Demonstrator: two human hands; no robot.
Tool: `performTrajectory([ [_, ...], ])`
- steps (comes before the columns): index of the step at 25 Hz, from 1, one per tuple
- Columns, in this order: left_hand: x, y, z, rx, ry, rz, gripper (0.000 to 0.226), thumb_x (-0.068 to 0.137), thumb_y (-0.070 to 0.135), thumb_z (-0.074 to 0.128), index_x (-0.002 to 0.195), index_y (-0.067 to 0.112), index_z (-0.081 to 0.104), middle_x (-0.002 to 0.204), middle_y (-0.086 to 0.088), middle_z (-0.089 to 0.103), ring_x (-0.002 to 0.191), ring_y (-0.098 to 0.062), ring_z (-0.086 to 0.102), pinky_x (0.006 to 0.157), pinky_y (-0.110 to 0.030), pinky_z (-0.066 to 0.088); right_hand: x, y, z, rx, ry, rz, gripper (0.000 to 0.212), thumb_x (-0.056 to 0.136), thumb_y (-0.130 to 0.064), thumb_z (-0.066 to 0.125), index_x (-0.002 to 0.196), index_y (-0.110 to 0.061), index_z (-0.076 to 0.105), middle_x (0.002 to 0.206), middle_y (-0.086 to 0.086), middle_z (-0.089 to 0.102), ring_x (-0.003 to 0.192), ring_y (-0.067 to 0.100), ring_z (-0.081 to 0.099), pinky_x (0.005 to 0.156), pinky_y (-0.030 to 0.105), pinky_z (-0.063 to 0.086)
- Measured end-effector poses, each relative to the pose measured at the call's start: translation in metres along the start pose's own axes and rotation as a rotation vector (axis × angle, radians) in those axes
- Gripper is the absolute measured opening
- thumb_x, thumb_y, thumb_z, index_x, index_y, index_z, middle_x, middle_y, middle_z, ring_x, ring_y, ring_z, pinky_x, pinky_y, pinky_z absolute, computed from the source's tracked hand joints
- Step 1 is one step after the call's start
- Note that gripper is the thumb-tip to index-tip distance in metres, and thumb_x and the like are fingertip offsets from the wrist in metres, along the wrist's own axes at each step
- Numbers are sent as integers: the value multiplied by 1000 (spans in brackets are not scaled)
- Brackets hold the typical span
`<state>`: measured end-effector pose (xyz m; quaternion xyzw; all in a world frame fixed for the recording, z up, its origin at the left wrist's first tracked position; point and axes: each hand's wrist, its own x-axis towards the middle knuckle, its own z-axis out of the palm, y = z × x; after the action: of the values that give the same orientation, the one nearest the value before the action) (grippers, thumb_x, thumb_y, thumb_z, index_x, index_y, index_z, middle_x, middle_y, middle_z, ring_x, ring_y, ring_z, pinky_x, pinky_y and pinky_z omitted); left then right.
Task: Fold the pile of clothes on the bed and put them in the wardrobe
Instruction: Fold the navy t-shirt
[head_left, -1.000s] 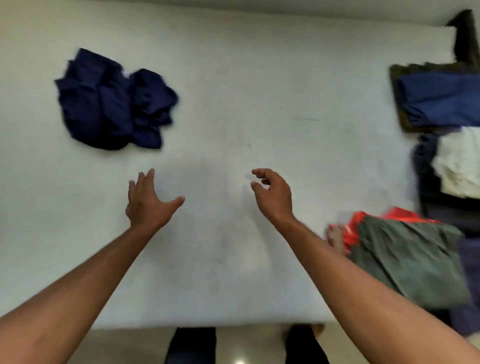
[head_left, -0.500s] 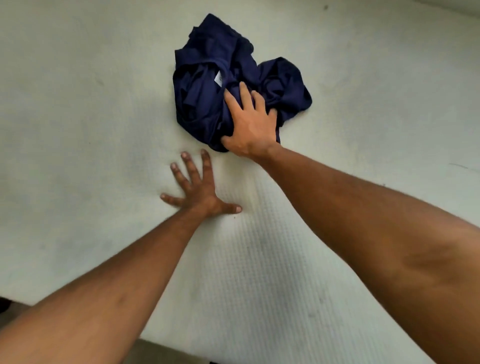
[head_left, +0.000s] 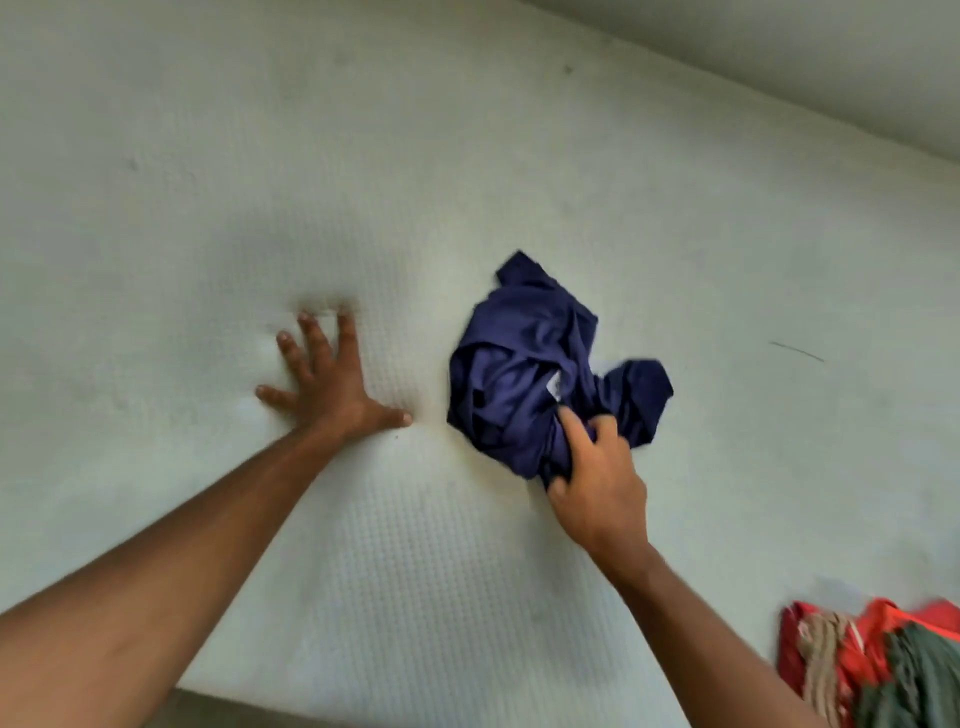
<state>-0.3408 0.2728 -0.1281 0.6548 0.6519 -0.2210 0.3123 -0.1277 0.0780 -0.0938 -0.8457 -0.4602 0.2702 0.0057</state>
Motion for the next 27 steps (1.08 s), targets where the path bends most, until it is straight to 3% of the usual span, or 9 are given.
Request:
performTrajectory([
  [3, -24, 4, 22, -279, 277, 250, 82, 81, 53, 75, 150, 23, 42, 163, -12, 27, 150, -32, 25, 119, -57, 24, -28, 32, -22, 53, -260, -14, 77, 85, -64, 65, 151, -38, 38, 129, -8, 47, 115, 18, 56, 85, 34, 49],
  [6, -59, 41, 38, -664, 118, 340, 49, 90, 39, 73, 133, 19, 61, 129, 0, 62, 122, -20, 58, 105, -33, 44, -6, 41, -52, 328, -132, 37, 55, 83, -72, 63, 125, -37, 65, 103, -19, 65, 94, 4, 63, 81, 29, 50],
  [8, -77, 76, 41, -766, -51, 310, 57, 90, 42, 71, 140, 22, 53, 123, 7, 61, 114, -12, 60, 100, -28, 46, 18, 41, -58, 458, 50, 84, 50, 85, -61, 70, 128, -36, 64, 103, -17, 62, 90, 2, 59, 80, 24, 45],
  [10, -77, 97, 43, -769, -26, 255, 57, 89, 41, 73, 139, 22, 53, 121, 5, 61, 110, -12, 61, 100, -33, 50, 39, 28, -52, 538, 2, 65, 56, 87, -53, 73, 136, -31, 59, 112, -15, 58, 96, 2, 56, 84, 23, 44],
  [14, -79, 113, 43, -712, 23, 224, 30, 90, 29, 72, 118, 22, 63, 103, -1, 69, 96, -20, 67, 92, -44, 57, 47, 11, -29, 457, 54, -6, 11, 95, -37, 61, 98, -30, 69, 94, -10, 71, 87, 12, 65, 76, 32, 51],
  [16, -87, 114, 38, -695, 33, 267, 11, 91, 27, 70, 100, 24, 64, 92, 1, 68, 86, -17, 67, 86, -42, 59, 40, 11, -38, 723, 158, 85, 11, 96, -30, 61, 96, -25, 71, 93, -10, 72, 87, 9, 66, 80, 29, 53],
  [19, -97, 115, 26, -759, 38, 334, 8, 91, 20, 70, 90, 15, 64, 83, -1, 62, 78, -14, 59, 77, -36, 54, 27, 26, -61, 1042, 251, 168, 11, 94, -18, 65, 87, -23, 72, 84, -9, 73, 81, 9, 68, 80, 30, 56],
  [24, -123, 138, -3, -913, 8, 464, 14, 92, 8, 65, 83, 15, 56, 76, 3, 59, 69, -6, 56, 66, -22, 47, 13, 38, -92, 1076, 148, 101, 21, 92, -9, 66, 72, -10, 63, 65, 3, 58, 62, 12, 55, 60, 23, 48],
  [27, -132, 153, -16, -1039, 24, 483, 11, 93, 22, 70, 97, 15, 62, 73, 0, 69, 68, -9, 67, 65, -22, 55, 23, 30, -104, 1099, 115, 58, 26, 91, -14, 67, 67, -11, 57, 67, 9, 51, 67, 20, 51, 67, 34, 45],
])
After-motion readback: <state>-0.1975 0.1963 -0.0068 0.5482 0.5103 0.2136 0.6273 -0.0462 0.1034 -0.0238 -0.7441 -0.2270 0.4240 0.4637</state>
